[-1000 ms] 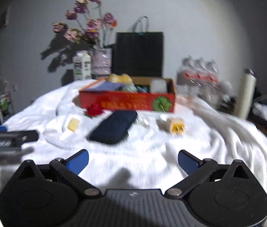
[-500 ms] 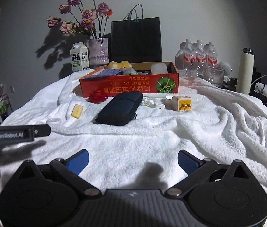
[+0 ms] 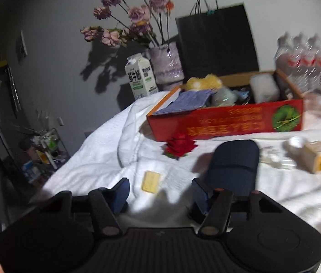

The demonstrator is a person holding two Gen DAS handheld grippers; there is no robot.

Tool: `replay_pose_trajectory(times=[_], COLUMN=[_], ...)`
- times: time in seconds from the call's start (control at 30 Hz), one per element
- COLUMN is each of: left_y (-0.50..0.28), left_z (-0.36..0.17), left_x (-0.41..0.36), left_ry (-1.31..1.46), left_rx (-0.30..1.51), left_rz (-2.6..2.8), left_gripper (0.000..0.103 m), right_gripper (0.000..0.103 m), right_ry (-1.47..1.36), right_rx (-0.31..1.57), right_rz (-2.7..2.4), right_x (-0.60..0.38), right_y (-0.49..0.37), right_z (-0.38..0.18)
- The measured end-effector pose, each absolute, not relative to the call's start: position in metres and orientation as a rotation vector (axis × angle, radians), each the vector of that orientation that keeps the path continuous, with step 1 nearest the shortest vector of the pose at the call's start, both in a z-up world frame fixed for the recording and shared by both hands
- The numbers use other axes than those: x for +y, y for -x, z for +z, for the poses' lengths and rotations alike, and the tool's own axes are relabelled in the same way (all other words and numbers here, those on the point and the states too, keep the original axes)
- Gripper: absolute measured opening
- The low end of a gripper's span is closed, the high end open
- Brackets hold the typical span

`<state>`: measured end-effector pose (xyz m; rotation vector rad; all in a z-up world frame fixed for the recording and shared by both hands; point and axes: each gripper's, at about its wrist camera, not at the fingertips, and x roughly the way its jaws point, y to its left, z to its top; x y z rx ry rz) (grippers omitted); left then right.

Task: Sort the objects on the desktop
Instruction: 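Grasp the white round disc with the left tool while the right grasps the yellow block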

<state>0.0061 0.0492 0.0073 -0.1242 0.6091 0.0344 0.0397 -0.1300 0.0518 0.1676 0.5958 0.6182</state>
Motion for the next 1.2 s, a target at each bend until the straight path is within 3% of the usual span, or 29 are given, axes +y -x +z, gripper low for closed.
replay_pose_trajectory(times=[0.07,0.3,0.7,0.9,1.2], left_y=[-0.010,-0.011,0.044,0.078,0.108], left_z=[0.006,0.005,0.045,0.063,0.048], left_x=[0.049,0.049,0.035,-0.005,-0.044], left_ry=[0.123,0.116,0.171,0.137,0.105], left_rx=[0.621,0.628,0.529,0.464,0.510], left_rz=[0.032,0.031,-0.013,-0.027,-0.091], left_gripper=[0.041,0.040,0.040,0.040,0.040], right_gripper=[0.046,0.021,0.021,0.021,0.021], right_ry=[-0.182,-0.131,-0.007,-0.006,-0.004], right_rx=[0.643,0.758,0.499,0.497,0.500], right_rz=[0.636,0.597,0.461,0.390,0.340], right_x=[-0.111,-0.068,-0.138,-0.185,-0.228], right_y=[-0.061,-0.097,-0.013,0.027,0.082], right_z=[0.045,0.015,0.065,0.061,0.047])
